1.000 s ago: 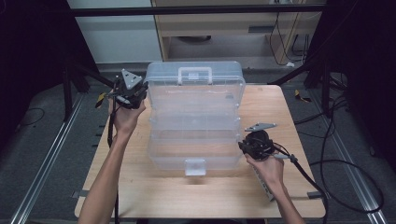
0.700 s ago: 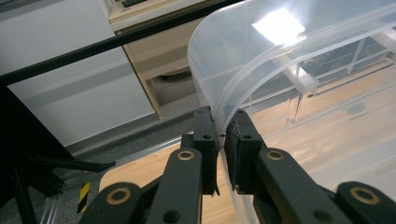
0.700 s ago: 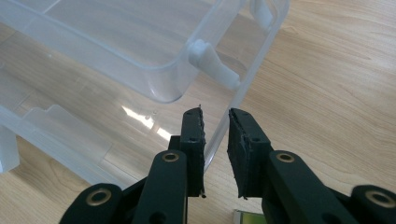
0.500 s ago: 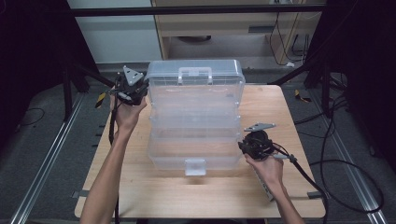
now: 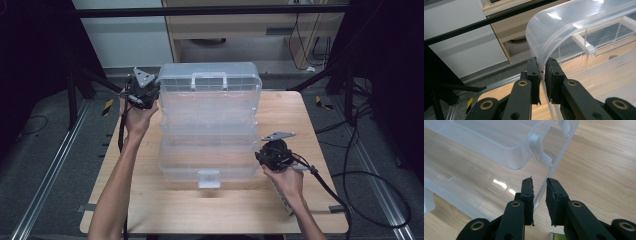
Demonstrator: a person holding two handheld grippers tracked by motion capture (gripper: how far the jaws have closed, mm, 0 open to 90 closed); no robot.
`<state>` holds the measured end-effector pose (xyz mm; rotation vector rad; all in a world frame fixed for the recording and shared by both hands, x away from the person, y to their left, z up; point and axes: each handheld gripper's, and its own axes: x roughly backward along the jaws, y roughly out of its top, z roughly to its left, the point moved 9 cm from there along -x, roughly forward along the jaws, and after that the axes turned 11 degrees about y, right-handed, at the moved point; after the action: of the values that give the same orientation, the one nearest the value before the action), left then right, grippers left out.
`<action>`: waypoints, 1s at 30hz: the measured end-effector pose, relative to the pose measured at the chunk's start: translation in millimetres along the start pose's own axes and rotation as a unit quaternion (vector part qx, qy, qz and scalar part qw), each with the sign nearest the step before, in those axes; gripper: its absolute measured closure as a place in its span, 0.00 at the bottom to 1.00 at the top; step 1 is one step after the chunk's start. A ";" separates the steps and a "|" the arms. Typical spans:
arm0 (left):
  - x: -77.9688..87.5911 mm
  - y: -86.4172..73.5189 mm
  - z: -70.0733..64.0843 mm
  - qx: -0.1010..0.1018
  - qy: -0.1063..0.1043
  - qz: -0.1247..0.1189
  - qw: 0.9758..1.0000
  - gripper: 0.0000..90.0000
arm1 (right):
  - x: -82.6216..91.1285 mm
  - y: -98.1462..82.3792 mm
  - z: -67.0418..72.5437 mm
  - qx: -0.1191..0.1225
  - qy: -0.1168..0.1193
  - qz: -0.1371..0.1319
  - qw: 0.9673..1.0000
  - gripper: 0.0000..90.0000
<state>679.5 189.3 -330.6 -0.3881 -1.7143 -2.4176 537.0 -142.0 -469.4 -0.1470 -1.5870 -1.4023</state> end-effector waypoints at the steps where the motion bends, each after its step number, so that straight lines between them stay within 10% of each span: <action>1: -1.0 0.4 0.2 0.000 -0.001 0.001 1.000 0.91 | 0.0 0.0 -0.1 0.000 0.000 0.000 1.000 0.85; 30: -33.3 7.4 1.2 0.007 0.007 0.021 1.000 0.91 | -0.2 0.0 -0.3 0.002 0.002 0.001 1.000 0.84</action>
<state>713.4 187.1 -333.4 -0.4008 -1.6999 -2.3726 537.2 -142.1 -469.6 -0.1446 -1.5853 -1.3971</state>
